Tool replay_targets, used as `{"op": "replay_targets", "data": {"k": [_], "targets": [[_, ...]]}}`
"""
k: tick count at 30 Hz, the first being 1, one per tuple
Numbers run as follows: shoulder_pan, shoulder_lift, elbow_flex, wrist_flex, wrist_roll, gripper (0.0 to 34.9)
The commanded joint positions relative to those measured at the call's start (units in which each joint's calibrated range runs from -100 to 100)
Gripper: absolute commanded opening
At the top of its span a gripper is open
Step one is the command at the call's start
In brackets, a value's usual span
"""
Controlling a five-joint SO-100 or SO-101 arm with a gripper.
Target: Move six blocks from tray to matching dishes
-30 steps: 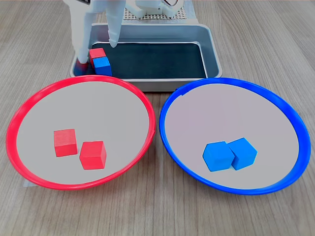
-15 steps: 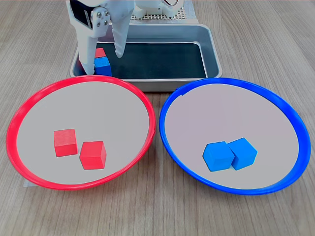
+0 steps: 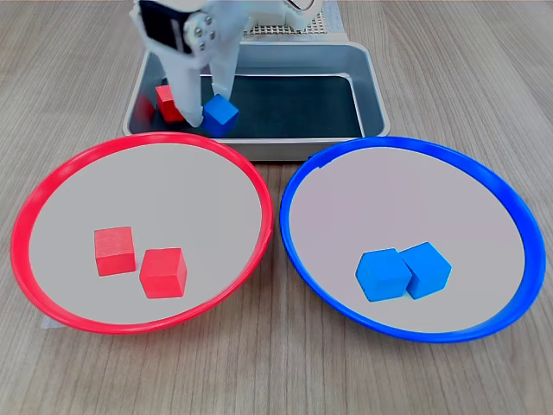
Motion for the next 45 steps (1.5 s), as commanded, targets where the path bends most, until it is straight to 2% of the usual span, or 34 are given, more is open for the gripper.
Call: {"op": "replay_targets", "data": {"k": [1, 4, 8, 10, 11, 12, 14, 15, 16, 17, 19, 20, 21, 22, 23, 25, 27, 30, 31, 32, 34, 35, 38, 39, 45], "targets": [[-7.92, -3.11, -8.99, 2.36, 2.00, 0.2], [-13.19, -1.83, -15.55, 0.63, 2.05, 0.2], [-17.90, 3.37, -20.19, -11.09, 1.95, 0.3], [-19.59, 6.36, -20.83, -15.47, 3.03, 1.5], [-20.35, 8.06, -20.65, -17.78, 3.61, 8.3], [-20.53, 8.83, -19.92, -19.18, 3.81, 17.9], [-20.53, 8.74, -18.01, -20.17, 4.35, 24.4], [-20.25, 7.89, -16.91, -19.60, 4.74, 25.6], [-19.59, 4.91, -13.64, -17.78, 6.35, 25.4], [-19.03, 2.43, -11.36, -16.13, 7.96, 20.6], [-17.33, -2.60, -7.54, -11.67, 10.50, 8.1], [-16.30, -5.33, -5.72, -8.37, 12.26, 4.9], [-14.98, -7.89, -3.71, -5.15, 13.92, 4.5], [-12.82, -10.79, -1.35, -1.68, 15.87, 4.4], [-7.73, -15.65, 3.11, 4.51, 20.37, 4.3], [1.49, -20.60, 9.58, 8.80, 28.28, 4.2], [8.45, -22.64, 13.58, 8.55, 34.04, 4.2], [16.36, -23.24, 17.77, 4.59, 40.73, 5.0], [17.40, -23.15, 18.32, 3.52, 41.56, 5.4], [20.69, -22.30, 20.05, -0.28, 43.81, 11.1], [21.54, -21.53, 20.59, -2.59, 44.44, 14.0], [21.82, -20.85, 20.68, -3.58, 44.79, 17.0], [21.54, -19.32, 20.50, -5.15, 45.03, 18.7], [21.25, -17.78, 19.86, -6.06, 45.03, 20.3], [20.13, -14.28, 19.04, -8.78, 44.93, 18.6]]}}
